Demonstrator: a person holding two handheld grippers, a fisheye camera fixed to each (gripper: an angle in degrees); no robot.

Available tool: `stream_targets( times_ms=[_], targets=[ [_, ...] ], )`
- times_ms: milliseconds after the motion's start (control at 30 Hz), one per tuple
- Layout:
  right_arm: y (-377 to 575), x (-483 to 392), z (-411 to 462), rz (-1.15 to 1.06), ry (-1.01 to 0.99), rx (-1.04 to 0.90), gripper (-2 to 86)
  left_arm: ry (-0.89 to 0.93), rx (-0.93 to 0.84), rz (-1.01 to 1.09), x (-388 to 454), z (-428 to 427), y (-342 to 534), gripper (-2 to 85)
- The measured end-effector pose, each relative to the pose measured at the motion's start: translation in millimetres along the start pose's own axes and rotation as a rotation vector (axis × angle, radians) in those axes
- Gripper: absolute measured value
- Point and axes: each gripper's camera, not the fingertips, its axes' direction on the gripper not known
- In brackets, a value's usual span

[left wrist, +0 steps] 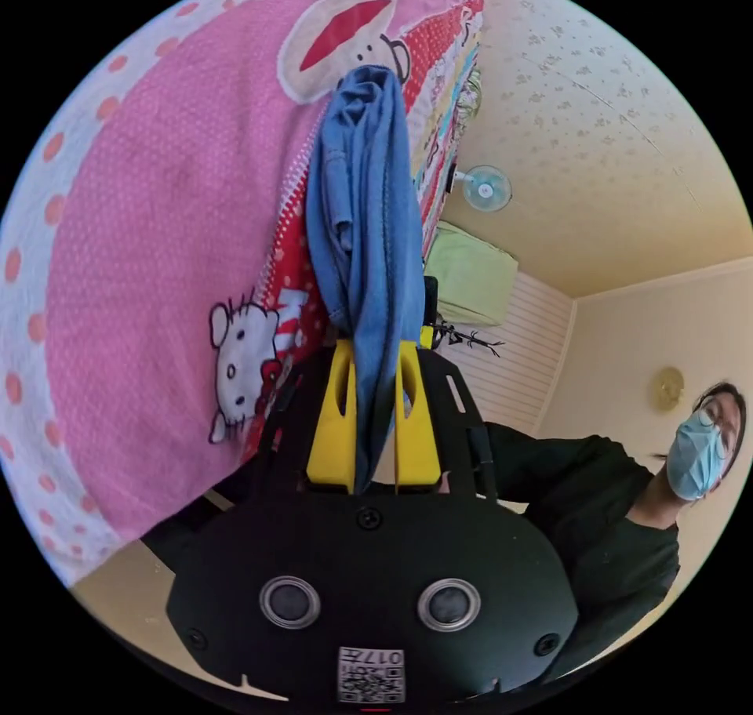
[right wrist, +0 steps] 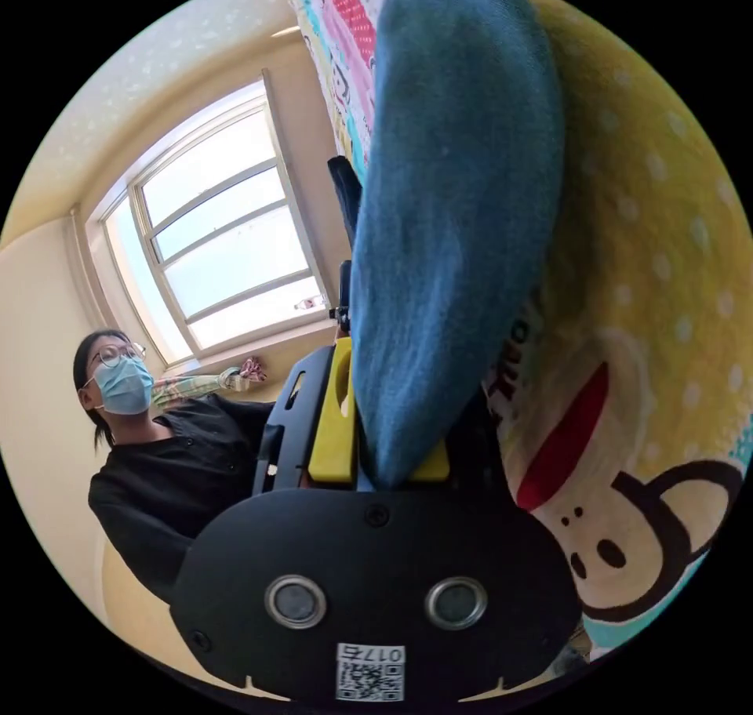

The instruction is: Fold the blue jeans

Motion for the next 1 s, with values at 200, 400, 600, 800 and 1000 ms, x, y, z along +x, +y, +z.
stream_targets(
  times_ms=[200,400,600,800,1000],
  targets=[
    [39,-71,63,-0.072,0.033,-0.145,5.3,0.119,0.074,0.018,47,-74,71,7.8],
    [-12,-161,167,-0.285,-0.016,-0.307,5.3,-0.006,0.353,0.168,136,-229,110,7.7],
    [-83,-264,272,-0.568,0.071,-0.414,6.1,-0.273,0.597,0.350,215,-361,106,8.0],
    [-166,-209,321,-0.241,0.400,-0.190,10.5,-0.434,0.817,-0.135,98,-453,37,11.0],
    [-95,-112,262,0.035,0.669,-0.212,3.6,-0.293,0.537,-0.726,-140,-407,67,0.6]
  ],
)
